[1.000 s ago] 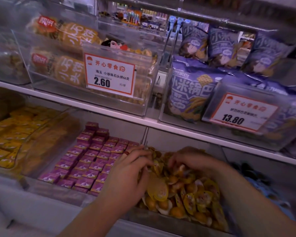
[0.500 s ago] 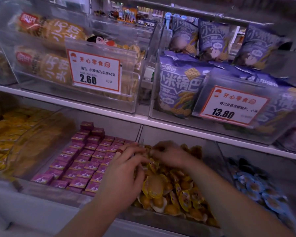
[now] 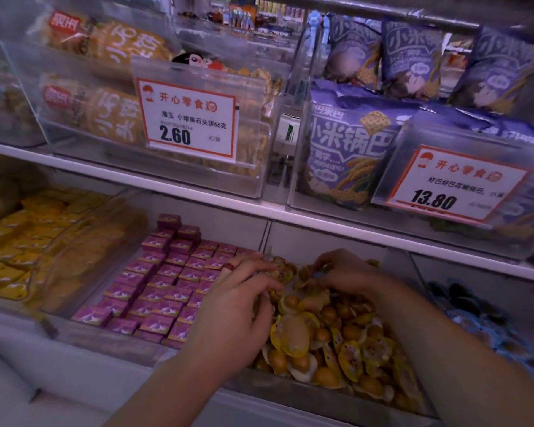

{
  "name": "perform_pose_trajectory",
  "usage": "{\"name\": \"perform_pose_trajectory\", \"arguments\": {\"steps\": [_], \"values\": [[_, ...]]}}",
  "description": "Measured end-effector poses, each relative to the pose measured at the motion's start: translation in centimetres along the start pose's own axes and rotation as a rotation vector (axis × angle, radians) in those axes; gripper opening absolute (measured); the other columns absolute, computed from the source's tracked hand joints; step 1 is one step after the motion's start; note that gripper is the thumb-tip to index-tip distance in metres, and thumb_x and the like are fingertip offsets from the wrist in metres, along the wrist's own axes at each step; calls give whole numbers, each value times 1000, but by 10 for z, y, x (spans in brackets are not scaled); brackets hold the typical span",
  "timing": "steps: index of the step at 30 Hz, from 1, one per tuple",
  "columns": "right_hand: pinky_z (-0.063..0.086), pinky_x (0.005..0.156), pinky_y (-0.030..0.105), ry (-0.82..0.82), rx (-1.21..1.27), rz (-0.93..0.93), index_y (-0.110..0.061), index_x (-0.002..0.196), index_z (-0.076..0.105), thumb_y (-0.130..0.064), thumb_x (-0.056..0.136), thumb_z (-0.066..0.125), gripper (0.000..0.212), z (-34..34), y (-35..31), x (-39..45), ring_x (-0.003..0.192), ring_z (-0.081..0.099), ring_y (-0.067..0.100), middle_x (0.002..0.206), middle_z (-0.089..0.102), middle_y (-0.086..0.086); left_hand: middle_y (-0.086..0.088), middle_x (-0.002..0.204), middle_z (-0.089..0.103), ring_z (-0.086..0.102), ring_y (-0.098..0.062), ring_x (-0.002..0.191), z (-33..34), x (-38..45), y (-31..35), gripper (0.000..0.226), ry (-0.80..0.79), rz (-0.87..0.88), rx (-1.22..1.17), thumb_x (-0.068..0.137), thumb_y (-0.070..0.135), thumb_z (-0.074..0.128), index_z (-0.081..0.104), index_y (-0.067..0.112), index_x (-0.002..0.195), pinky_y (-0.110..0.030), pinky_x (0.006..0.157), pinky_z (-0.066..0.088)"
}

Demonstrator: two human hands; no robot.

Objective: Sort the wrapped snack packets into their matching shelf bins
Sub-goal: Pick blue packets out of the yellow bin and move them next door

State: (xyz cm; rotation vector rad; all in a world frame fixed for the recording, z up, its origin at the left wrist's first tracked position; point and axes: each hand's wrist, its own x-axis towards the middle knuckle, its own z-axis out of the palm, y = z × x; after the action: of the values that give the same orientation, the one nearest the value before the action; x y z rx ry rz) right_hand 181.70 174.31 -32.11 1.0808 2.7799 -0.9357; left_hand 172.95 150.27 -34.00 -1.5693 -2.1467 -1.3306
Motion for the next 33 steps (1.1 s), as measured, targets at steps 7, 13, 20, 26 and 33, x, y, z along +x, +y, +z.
{"name": "perform_pose_trajectory", "arguments": {"steps": [7,13,20,26,33], "values": [[30,40,16,-127,513,-82,7,97,69,2,92,57,14,-8,-28,-21,41,42,14,63,58,15,11,115,65,52,-15,120,2,0,2,24,20,0,-10,81,10,57,72,22,94,-26,98,40],[31,42,21,78,416,-130,-9,97,69,-5,98,51,18,-16,-28,-64,48,47,25,65,63,5,7,115,63,57,-18,108,1,0,14,24,24,115,180,84,17,55,70,23,102,-38,94,43],[46,68,15,815,277,-62,-18,93,70,-13,94,61,10,-43,45,-147,82,67,11,84,71,0,9,114,62,59,-16,100,32,1,45,21,-134,218,137,89,27,51,69,27,101,-35,89,45],[50,92,39,823,-69,40,-4,104,73,2,87,60,22,-45,86,-150,100,66,35,107,72,18,12,131,51,55,-14,111,59,10,44,39,-448,29,200,91,47,40,57,36,125,-34,98,44],[46,79,11,722,641,-81,-34,91,63,-1,89,64,33,-14,75,-128,87,64,-1,93,68,-12,-4,122,64,61,-25,112,108,72,22,30,-535,-89,243,96,26,50,63,26,123,-35,95,47]]}}
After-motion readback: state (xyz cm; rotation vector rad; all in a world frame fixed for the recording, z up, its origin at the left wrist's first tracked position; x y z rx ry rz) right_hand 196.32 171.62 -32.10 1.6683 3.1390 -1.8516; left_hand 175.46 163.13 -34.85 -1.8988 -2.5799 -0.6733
